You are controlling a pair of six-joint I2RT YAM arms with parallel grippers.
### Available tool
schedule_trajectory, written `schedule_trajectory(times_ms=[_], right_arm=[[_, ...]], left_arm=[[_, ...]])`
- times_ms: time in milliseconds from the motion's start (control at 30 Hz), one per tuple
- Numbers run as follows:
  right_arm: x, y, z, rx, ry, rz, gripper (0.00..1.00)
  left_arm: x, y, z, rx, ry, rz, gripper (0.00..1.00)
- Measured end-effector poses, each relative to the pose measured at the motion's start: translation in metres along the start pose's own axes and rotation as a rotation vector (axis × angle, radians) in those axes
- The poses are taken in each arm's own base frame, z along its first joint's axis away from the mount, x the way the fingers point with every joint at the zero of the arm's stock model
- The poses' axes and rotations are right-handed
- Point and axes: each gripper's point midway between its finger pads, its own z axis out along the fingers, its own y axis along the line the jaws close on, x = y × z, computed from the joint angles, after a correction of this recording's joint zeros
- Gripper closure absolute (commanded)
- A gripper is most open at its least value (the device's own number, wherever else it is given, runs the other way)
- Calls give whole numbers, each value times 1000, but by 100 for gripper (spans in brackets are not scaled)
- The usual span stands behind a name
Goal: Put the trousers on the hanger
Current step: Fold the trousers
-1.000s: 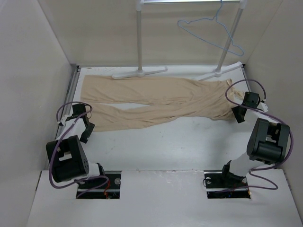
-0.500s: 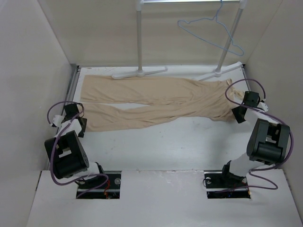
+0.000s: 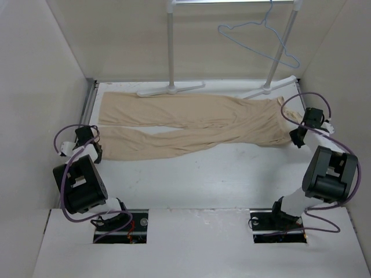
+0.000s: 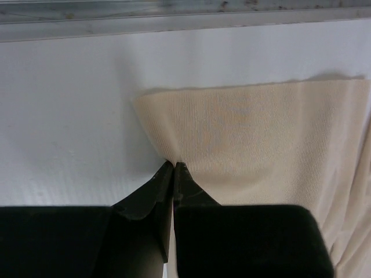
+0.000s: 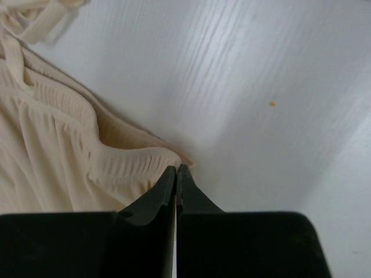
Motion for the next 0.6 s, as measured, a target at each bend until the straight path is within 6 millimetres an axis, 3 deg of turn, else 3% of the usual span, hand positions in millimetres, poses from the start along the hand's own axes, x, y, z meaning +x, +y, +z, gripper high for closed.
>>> schedule_trajectory(times_ms=[133,300,433,600], right_arm=[[-30,-5,-35,-52,-82,82,100],[-50,9,-76,-170,-151,152,100],[-42,1,-79,-183,-116,200,100],[-36,-19,-72,-143,-66,268,100]], left_arm=[[-13,6,-12,-61,-20,13,100],[-60,-35,-44,2,-109,20,100],[-93,-42,-67,22,-177,13,100],[-106,-28,-74,-44,-186,41,100]])
